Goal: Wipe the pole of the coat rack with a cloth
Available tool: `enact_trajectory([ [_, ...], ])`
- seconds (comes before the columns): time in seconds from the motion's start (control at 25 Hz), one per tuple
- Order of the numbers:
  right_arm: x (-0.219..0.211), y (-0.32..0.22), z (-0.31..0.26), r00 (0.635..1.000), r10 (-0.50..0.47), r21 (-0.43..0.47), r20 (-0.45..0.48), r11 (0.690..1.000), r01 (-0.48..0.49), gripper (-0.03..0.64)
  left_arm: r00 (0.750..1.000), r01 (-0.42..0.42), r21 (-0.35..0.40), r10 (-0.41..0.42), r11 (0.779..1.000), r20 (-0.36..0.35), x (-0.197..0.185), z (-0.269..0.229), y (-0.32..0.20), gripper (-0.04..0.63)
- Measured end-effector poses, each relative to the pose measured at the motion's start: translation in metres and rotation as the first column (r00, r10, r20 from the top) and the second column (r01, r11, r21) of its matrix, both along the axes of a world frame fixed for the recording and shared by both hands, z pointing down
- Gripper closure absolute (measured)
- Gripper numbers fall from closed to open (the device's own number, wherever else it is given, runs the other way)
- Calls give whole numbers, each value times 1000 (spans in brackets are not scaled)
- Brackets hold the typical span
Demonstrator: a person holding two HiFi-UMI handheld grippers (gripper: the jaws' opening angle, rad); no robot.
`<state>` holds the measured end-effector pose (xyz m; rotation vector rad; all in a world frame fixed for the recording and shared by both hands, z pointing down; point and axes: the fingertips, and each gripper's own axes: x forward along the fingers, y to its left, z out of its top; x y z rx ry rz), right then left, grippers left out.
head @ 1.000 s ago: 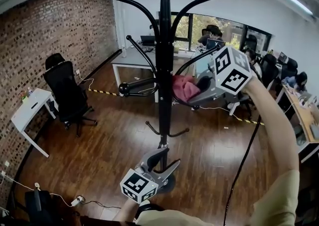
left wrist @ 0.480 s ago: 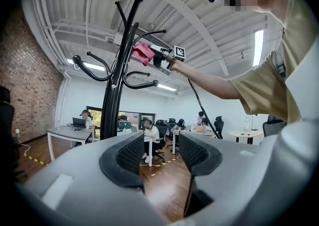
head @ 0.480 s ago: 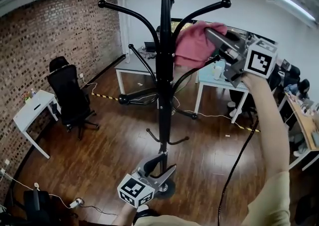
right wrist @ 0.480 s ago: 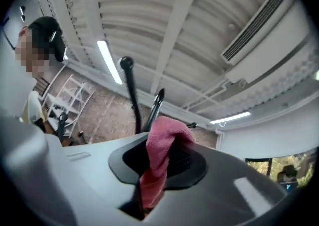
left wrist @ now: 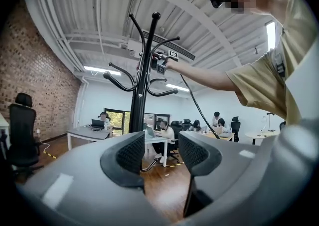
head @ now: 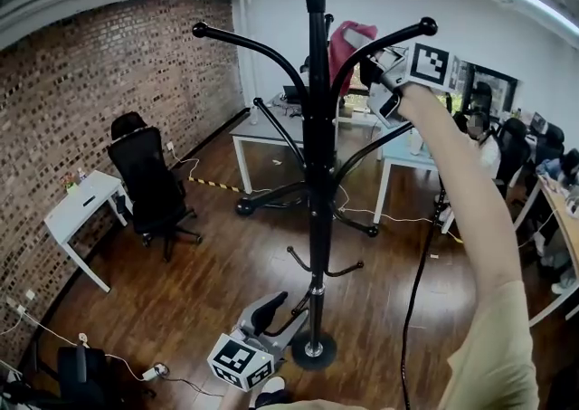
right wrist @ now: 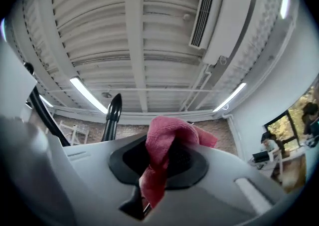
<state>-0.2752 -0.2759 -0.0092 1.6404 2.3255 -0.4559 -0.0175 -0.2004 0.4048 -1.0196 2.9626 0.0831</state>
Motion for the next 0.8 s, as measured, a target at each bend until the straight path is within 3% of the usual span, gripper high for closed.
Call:
enact_trajectory([
  [0.12,19,35,20,990,-129,113,58,986,122,563,1000,20,2,-20,1000,0,-3,0,10,393],
  [0.24,16,35,36,983,-184,106,-22,977,185,566,1000,12,5,-12,1000,6,-9,-2,12,393],
  [0.36,34,50,70,963,-264,305,-62,913,270,566,1000,-10,8,10,1000,5,-16,-3,6,393],
  [0.48,42,52,100,980,-192,490,-50,851,191,568,999,-36,13,36,999,6,-22,-4,0,394],
  [0.68,59,44,116,965,-221,526,-143,809,263,566,996,-88,6,88,996,4,-25,-6,-13,393],
  [0.8,63,43,131,960,-192,560,-202,782,274,566,995,-104,2,104,995,0,-27,-3,-16,393],
])
